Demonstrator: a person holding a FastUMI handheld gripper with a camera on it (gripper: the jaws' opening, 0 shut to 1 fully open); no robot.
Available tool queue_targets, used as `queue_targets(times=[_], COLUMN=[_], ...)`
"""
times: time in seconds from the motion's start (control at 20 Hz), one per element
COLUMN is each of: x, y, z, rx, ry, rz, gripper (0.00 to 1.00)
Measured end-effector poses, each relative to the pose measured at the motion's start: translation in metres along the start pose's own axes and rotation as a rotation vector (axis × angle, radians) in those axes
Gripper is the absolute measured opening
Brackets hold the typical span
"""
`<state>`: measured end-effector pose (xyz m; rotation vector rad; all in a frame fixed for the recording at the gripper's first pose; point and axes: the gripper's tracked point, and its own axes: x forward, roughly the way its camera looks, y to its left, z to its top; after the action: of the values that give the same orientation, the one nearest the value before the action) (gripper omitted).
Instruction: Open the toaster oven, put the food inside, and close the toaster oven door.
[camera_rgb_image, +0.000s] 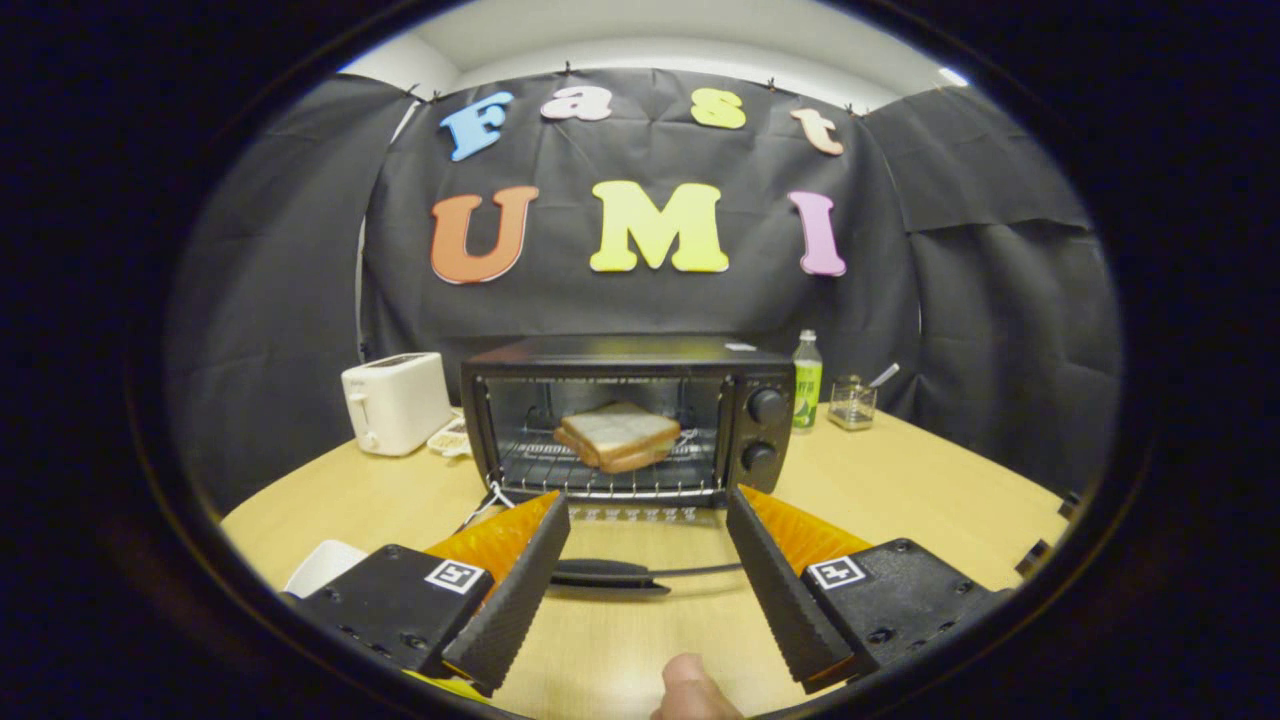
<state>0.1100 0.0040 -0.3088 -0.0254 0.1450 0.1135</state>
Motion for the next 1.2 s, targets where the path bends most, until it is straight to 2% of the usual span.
queue_targets(times=[0.45,0.55,0.75,1.05,1.2], x=[0.008,0.01,0.01,0.024,0.035], y=[0.036,0.038,0.039,0.032,0.024], z=[-0.067,-0.065,-0.078,-0.089,-0.084], rx=[-0.046,-0.044,-0.071,-0.03,-0.028], ry=[0.135,0.134,0.219,0.302,0.294], rz=[0.054,0.05,0.033,0.005,-0.02], gripper=[1.0,1.0,1.0,1.0,1.0])
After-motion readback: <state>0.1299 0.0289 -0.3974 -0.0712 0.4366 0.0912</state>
